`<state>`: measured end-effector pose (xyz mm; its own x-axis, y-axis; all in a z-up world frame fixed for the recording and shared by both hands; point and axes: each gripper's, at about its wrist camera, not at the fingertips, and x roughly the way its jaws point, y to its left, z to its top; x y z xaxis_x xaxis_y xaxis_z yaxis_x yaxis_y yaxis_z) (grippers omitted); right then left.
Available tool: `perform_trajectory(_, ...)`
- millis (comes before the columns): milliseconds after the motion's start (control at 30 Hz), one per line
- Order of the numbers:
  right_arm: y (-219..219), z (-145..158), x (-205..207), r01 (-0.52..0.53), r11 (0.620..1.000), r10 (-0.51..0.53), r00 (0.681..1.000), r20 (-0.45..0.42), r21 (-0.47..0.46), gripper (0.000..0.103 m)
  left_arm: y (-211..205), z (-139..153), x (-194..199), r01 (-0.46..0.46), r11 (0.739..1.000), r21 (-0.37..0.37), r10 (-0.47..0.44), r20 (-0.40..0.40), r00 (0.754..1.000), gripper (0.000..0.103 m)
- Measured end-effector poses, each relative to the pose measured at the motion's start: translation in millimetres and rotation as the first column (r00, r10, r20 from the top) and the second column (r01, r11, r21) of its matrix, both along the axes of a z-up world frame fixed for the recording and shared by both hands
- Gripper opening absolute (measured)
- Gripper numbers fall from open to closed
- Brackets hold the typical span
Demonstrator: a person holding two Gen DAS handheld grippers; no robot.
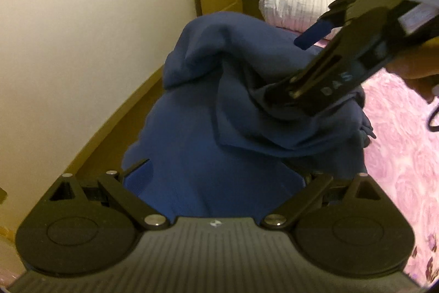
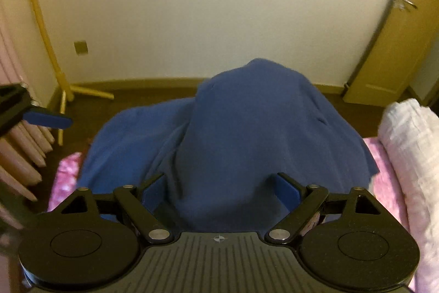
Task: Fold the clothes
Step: 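Grasp the navy garment with the right tool and lift it off the pile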
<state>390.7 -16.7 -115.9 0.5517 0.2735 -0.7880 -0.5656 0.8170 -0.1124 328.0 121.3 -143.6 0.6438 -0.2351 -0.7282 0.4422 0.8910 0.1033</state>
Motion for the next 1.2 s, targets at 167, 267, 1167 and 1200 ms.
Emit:
perform_trajectory(167, -36.4, 14.7, 5.6, 0.094, 0.987, -0.092, 0.995, -0.027, 0.133, 0.02, 1.8, 9.2, 4.8, 0.021, 0.999, -0.033, -0.02, 0.01, 1.0, 0.095)
perform_trajectory(267, -80.7, 46.6, -10.7, 0.157, 0.951, -0.158, 0.987, -0.019, 0.266, 0.013, -5.3, 20.5, -1.6, 0.057, 0.998, -0.04, -0.056, 0.043, 0.998, 0.095)
perform_trajectory(1167, -497.2, 53.3, -648.2, 0.899, 0.42, -0.861, 0.439, -0.258, 0.126, 0.008, -253.0, -11.7, -388.5, 0.684, 0.729, 0.036, -0.682, -0.056, 0.73, 0.095)
perform_trajectory(1200, -497.9, 50.7, -658.5, 0.909, 0.402, -0.871, 0.417, -0.259, 0.109, 0.01, -263.6, -20.2, -400.4, 0.735, 0.676, 0.053, -0.732, -0.065, 0.678, 0.095)
